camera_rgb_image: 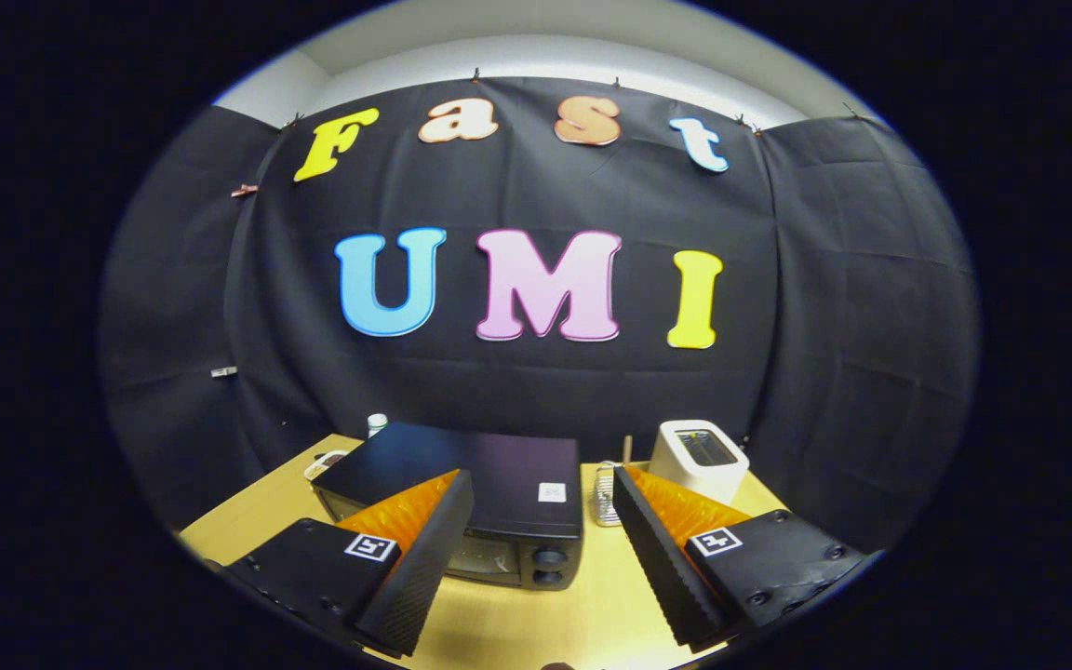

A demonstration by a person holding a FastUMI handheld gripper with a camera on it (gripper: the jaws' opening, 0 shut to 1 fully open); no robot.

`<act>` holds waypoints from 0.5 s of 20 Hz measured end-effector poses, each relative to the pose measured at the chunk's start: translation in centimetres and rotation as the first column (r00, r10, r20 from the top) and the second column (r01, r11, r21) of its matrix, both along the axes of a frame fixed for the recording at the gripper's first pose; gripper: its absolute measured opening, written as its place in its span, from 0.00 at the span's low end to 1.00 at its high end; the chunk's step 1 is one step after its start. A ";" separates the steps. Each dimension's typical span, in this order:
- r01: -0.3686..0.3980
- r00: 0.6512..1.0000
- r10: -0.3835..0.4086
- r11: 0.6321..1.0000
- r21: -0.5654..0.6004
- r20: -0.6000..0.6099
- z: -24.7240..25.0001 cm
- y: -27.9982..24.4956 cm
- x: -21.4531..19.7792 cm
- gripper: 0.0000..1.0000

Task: Open the toaster oven, put the food inside, and close the toaster oven door.

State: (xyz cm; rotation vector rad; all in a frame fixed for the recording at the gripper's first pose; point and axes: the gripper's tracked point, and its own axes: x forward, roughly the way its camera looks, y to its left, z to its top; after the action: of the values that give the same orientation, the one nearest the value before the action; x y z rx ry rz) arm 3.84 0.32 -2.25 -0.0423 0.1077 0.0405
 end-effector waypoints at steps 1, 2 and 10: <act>0.027 1.000 -0.027 1.000 0.014 0.012 0.9 -1.4 -0.7 0.98; 0.054 0.998 -0.055 0.998 0.032 0.027 1.7 -2.6 -1.3 0.98; 0.175 0.974 -0.184 0.982 0.072 0.132 6.6 -8.3 -5.7 0.98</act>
State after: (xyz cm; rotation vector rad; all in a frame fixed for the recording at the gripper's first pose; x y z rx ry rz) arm -1.91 -7.94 4.35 0.0249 -0.0282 -0.1399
